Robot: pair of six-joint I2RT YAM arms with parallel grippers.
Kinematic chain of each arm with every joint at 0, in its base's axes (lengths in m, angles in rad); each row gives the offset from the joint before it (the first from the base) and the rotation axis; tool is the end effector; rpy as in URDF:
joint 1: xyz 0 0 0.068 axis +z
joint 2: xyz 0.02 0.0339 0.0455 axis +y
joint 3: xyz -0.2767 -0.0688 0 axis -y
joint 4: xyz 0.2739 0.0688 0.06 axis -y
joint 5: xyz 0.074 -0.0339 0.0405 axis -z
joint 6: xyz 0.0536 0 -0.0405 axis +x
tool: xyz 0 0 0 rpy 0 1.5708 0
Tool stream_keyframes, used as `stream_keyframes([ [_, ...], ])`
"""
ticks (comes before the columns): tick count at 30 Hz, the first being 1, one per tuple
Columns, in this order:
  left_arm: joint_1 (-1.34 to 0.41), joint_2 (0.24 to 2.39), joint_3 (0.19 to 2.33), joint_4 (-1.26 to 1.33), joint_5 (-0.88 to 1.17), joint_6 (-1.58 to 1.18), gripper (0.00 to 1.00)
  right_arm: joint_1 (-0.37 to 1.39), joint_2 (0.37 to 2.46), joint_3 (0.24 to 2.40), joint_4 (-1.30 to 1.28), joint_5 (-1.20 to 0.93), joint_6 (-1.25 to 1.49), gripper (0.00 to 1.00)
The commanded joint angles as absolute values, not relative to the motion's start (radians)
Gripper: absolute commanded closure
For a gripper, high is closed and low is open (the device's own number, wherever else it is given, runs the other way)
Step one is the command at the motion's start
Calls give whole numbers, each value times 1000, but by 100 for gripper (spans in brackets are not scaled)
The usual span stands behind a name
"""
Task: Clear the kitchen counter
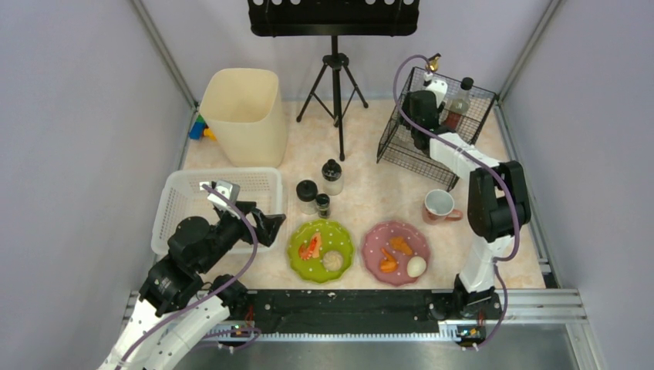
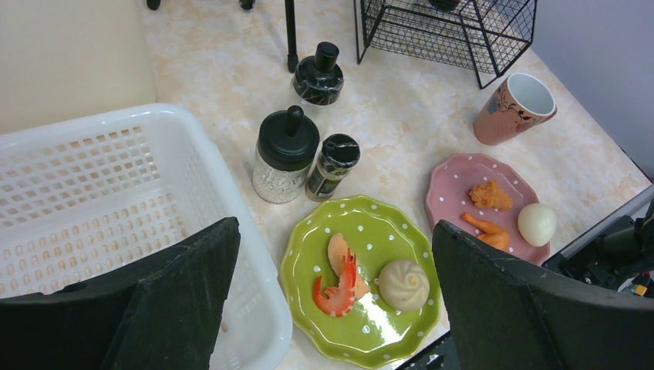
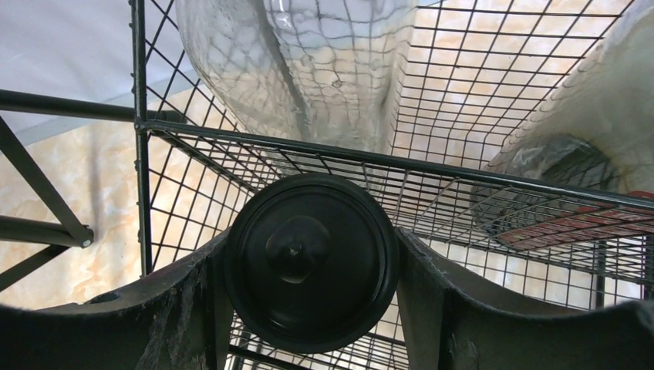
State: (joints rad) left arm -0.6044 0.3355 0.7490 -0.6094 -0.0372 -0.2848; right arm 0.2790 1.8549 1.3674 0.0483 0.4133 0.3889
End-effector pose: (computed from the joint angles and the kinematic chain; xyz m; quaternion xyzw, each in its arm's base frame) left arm 0.0921 -0.0612 0.3448 0.1113 0.7648 -0.2599 0.5790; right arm 0.4665 0.1112 0.2515 0.1552 0.8189 0.0083 0.5525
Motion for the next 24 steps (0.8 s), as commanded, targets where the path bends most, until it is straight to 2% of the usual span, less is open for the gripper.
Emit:
stream_keyframes([
  [1,-602,320,746,-581,-26,-278,1,278,1885,1439,55,413,418,56],
  [7,-602,320,746,-581,-21,-277,1,279,1908,1487,13,395,410,49],
  [12,-601,322,746,-581,-18,-277,1,279,1932,1527,-33,365,395,35],
  [24,-601,320,746,-581,-19,-277,1,279,1857,1535,-50,336,388,21],
])
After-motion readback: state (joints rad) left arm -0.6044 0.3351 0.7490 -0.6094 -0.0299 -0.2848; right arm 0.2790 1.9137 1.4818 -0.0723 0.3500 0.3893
